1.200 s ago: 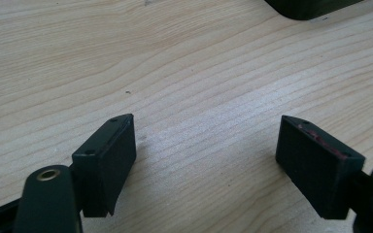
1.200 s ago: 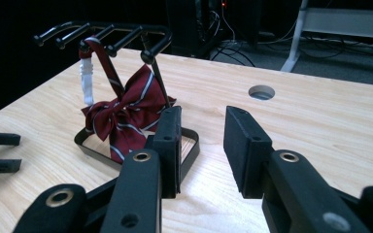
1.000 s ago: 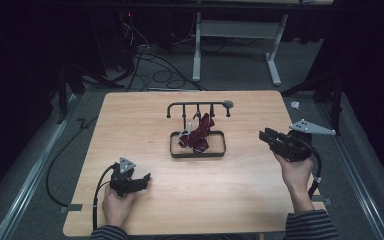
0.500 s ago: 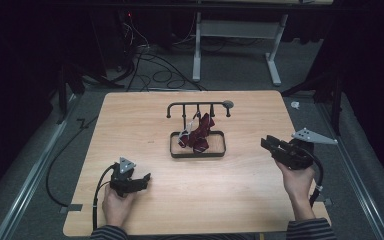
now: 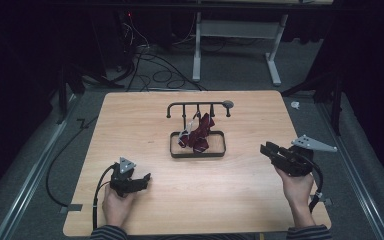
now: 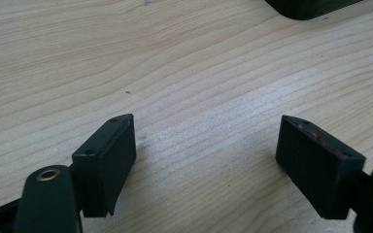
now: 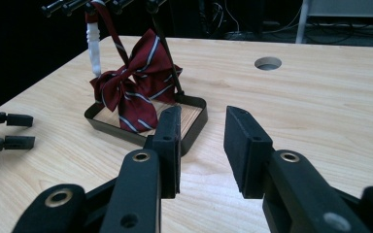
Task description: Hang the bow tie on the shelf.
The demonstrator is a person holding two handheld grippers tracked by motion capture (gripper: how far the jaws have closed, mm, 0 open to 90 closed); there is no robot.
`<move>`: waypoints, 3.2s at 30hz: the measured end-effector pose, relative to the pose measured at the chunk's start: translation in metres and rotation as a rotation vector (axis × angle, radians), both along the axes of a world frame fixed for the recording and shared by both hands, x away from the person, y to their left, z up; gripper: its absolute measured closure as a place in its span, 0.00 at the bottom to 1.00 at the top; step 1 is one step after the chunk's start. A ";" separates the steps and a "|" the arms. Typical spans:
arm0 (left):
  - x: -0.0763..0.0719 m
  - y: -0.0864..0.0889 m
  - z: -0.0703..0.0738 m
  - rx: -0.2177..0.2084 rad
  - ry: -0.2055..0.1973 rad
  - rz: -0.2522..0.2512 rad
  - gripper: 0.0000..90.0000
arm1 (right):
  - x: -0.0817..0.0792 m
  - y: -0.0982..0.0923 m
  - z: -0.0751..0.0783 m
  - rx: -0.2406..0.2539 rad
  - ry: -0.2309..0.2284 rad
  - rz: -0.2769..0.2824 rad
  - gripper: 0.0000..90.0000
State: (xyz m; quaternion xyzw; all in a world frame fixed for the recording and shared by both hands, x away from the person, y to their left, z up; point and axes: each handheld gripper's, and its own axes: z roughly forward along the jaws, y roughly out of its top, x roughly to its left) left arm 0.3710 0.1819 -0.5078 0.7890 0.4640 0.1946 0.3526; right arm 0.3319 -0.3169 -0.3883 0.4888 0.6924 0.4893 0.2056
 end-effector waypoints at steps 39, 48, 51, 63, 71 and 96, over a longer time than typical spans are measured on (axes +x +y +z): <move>0.000 0.000 0.000 -0.003 0.000 0.000 0.25 | 0.000 0.031 -0.060 0.002 0.103 0.053 0.77; 0.000 0.000 0.000 -0.002 0.000 0.000 0.25 | 0.006 0.034 -0.075 -0.015 0.146 0.040 0.77; 0.000 0.000 0.000 -0.003 0.000 0.000 0.25 | 0.009 0.034 -0.081 -0.024 0.156 0.036 0.77; 0.000 0.000 0.000 -0.003 0.000 0.000 0.25 | 0.016 0.044 -0.096 -0.108 0.186 0.025 0.76; 0.000 0.000 0.000 -0.003 -0.001 0.000 0.25 | 0.023 0.049 -0.102 -0.133 0.193 0.019 0.76; 0.000 0.000 0.000 -0.003 0.000 0.000 0.25 | 0.032 0.064 -0.112 -0.244 0.197 -0.002 0.72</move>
